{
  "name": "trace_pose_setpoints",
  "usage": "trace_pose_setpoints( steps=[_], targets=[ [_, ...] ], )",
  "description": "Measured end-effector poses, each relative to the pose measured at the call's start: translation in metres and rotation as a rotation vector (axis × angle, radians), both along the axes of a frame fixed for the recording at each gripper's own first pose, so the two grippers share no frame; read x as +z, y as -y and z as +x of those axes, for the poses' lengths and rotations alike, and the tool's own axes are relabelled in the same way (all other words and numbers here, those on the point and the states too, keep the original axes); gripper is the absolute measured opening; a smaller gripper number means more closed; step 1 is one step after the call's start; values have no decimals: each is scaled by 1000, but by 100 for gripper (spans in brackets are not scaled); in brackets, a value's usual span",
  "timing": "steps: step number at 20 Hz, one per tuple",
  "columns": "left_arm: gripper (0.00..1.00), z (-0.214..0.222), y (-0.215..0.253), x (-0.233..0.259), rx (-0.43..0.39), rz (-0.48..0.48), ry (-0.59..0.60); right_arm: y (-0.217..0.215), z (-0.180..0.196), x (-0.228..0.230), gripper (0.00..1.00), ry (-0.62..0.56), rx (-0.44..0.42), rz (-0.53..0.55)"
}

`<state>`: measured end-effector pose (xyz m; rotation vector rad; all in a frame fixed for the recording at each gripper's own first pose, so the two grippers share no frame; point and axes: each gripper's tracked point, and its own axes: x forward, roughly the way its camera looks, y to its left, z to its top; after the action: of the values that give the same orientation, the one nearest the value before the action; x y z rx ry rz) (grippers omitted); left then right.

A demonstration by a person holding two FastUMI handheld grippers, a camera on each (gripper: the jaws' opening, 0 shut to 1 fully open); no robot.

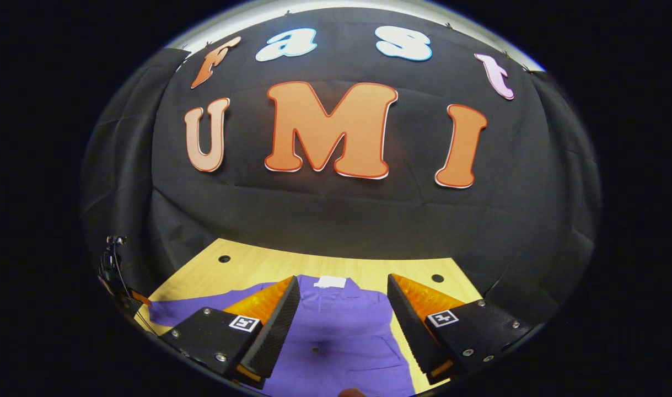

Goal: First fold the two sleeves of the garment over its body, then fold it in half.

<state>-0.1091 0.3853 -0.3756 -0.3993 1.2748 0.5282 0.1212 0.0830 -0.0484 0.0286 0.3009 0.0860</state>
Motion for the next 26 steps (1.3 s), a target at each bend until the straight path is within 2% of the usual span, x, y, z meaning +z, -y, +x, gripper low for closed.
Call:
trace_pose_setpoints(
  steps=[3,5,10,12,14,16,19,20,22,26],
  targets=[
    [98,-11,6,-18,47,-106,-62,13,-11,7,95,19,8,-12],
    [98,-16,7,-31,74,-133,-105,20,-15,5,94,18,20,-9],
    [97,-20,3,-49,135,-149,-168,51,-15,-2,95,14,14,-2],
    [95,-18,-3,-49,140,-114,-185,64,-17,-6,95,10,-1,17],
    [87,-25,-9,-50,145,-84,-256,80,-21,-14,95,1,-24,31],
    [66,-21,-9,-51,152,-90,-263,93,-26,-24,95,-14,-45,43],
    [25,-8,-8,-53,160,-91,-234,105,-30,-34,95,-31,-62,69],
    [23,-5,-9,-54,159,-92,-207,108,-32,-35,95,-31,-69,79],
    [10,0,-10,-51,149,-97,-197,113,-35,-42,94,-39,-75,100],
    [7,-1,3,-47,146,-122,-197,120,-34,-42,95,-35,-65,88]
  ],
)
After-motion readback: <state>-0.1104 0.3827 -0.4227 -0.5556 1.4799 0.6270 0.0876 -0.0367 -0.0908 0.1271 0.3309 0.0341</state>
